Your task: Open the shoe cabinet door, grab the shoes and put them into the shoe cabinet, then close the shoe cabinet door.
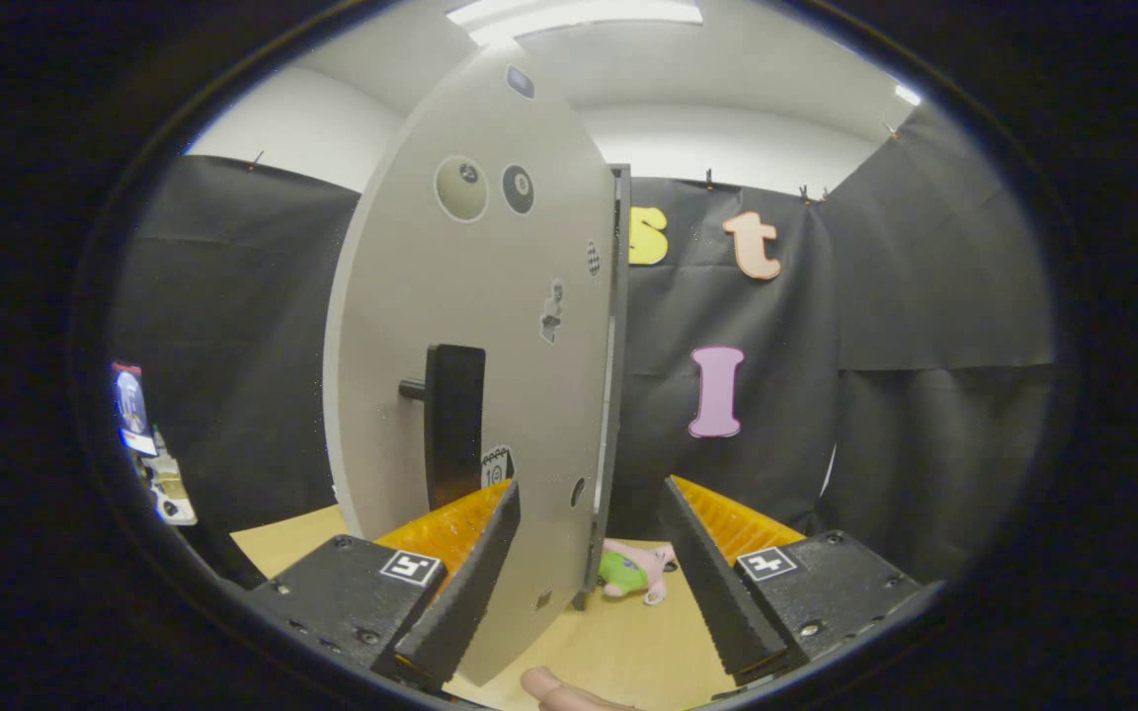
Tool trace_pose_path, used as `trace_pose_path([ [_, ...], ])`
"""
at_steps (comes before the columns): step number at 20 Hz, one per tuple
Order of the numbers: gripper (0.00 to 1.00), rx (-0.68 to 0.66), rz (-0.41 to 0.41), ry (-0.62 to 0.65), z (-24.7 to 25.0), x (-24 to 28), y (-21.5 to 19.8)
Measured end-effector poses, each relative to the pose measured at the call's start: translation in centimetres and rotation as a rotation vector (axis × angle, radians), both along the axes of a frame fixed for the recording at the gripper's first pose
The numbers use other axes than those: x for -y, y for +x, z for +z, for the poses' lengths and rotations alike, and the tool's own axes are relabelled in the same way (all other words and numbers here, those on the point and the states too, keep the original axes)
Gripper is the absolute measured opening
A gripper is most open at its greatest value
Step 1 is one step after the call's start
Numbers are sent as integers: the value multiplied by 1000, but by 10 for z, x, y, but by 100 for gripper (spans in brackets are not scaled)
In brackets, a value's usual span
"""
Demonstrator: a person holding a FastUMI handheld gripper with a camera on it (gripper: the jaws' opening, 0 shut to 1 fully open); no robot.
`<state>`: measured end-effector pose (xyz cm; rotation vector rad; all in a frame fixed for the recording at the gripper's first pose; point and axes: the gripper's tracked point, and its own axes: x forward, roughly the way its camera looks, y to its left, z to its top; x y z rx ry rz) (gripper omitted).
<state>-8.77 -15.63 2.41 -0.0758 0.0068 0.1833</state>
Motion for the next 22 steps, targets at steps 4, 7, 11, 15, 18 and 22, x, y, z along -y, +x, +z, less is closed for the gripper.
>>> trace_pose_path([
  [4, 94, -2, -9, 10, -6, -17, -1],
  [7, 94, -7, 13, 14, -7, -35, 1],
  [11, 94, 4, 19, -8, -18, -65, 3],
  [15, 94, 12, -37, -12, -35, -103, 22],
  [18, 94, -9, 4, 37, -56, -150, 39],
  [22, 98, -128, 15, 125, -104, -181, 50],
])
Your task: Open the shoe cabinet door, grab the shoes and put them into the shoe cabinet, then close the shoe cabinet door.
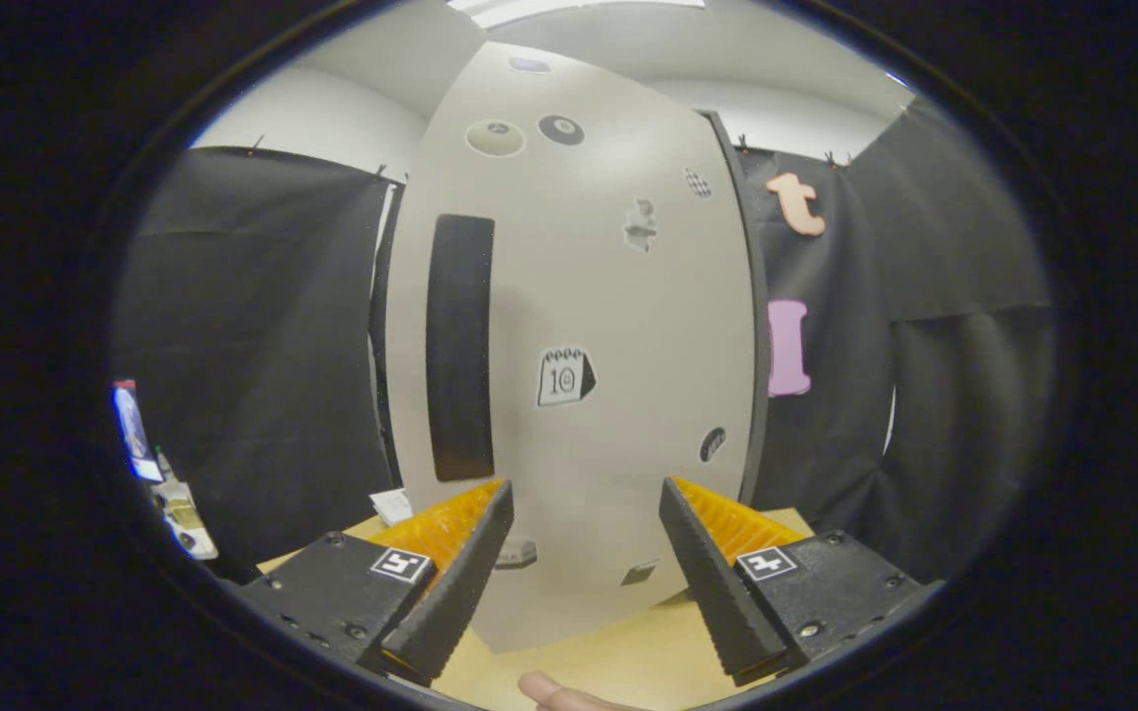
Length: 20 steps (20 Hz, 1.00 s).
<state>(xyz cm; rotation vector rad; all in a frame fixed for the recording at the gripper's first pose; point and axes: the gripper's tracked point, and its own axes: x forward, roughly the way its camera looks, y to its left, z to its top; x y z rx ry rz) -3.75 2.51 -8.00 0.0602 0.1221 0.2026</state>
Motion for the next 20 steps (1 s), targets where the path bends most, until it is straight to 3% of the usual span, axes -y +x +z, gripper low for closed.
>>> trace_pose_path([
  [4, 98, -86, -40, 64, -37, 13, -30],
  [9, 99, -47, -62, 93, -29, 29, -55],
  [15, 97, 22, -33, 23, -17, 33, -82],
  [20, 97, 40, -136, -28, -13, 48, -96],
])
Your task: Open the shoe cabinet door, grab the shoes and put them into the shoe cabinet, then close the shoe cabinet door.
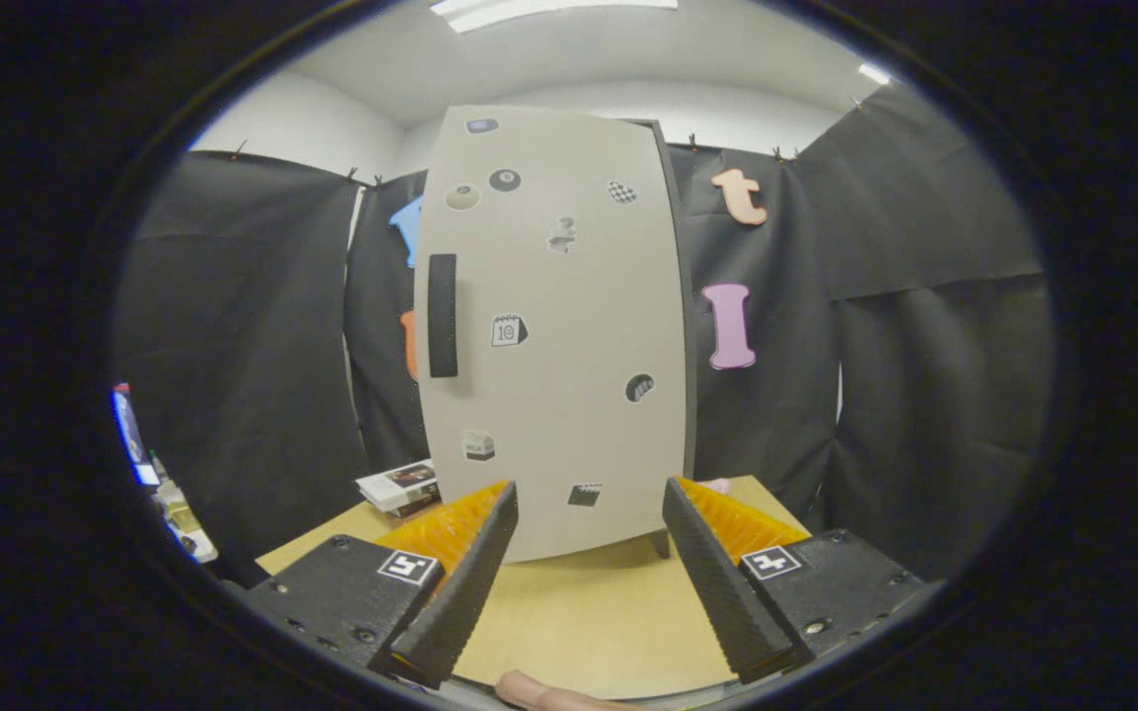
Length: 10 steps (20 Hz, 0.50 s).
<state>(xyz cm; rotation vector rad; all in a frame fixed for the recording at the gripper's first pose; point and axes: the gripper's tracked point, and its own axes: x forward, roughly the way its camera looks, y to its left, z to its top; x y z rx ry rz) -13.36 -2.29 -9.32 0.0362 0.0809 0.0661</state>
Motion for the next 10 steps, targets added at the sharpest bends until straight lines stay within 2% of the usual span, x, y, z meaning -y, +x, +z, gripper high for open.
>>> trace_pose_path([
  [5, 97, 60, 3, -46, 12, -10, -15],
  [10, 98, 59, 19, -56, 9, -13, -21],
])
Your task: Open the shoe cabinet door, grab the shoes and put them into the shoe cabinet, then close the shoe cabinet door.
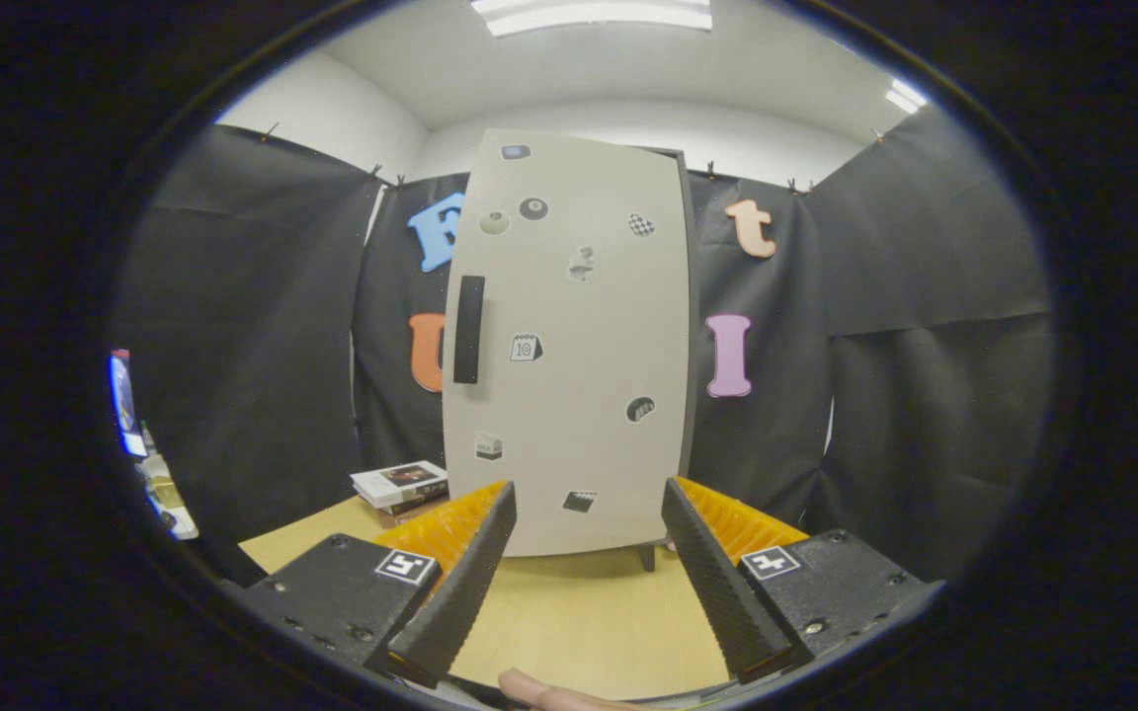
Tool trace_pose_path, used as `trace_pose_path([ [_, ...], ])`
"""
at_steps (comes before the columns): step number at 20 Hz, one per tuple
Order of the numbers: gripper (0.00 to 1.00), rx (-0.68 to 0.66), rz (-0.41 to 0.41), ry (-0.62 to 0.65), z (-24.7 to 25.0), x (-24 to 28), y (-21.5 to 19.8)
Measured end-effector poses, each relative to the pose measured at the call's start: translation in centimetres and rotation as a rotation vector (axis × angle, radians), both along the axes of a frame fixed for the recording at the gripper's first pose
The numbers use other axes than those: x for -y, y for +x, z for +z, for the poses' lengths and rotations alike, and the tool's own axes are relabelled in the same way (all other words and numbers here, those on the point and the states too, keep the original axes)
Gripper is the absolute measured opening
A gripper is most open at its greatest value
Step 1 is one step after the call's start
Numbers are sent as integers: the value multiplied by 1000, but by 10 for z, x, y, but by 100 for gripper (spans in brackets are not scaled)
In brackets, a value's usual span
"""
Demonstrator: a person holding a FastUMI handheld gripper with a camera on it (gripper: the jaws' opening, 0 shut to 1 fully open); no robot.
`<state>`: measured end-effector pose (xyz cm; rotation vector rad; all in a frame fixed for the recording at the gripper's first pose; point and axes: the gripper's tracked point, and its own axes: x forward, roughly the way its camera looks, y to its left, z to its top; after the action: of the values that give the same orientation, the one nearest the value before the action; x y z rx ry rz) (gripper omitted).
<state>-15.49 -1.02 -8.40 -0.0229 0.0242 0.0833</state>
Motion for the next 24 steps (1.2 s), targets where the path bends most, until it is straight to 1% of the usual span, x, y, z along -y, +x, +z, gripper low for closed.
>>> trace_pose_path([
  [3, 97, 13, -14, -6, 2, 5, -2],
  [8, 97, 27, -3, -22, 5, 3, -7],
  [12, 98, 51, -46, -22, 10, 15, -9],
  [16, 98, 50, -36, -22, 7, 12, -12],
  [20, 98, 54, -52, -18, 7, 20, -11],
  [24, 98, 45, -50, -6, 3, 22, -11],
])
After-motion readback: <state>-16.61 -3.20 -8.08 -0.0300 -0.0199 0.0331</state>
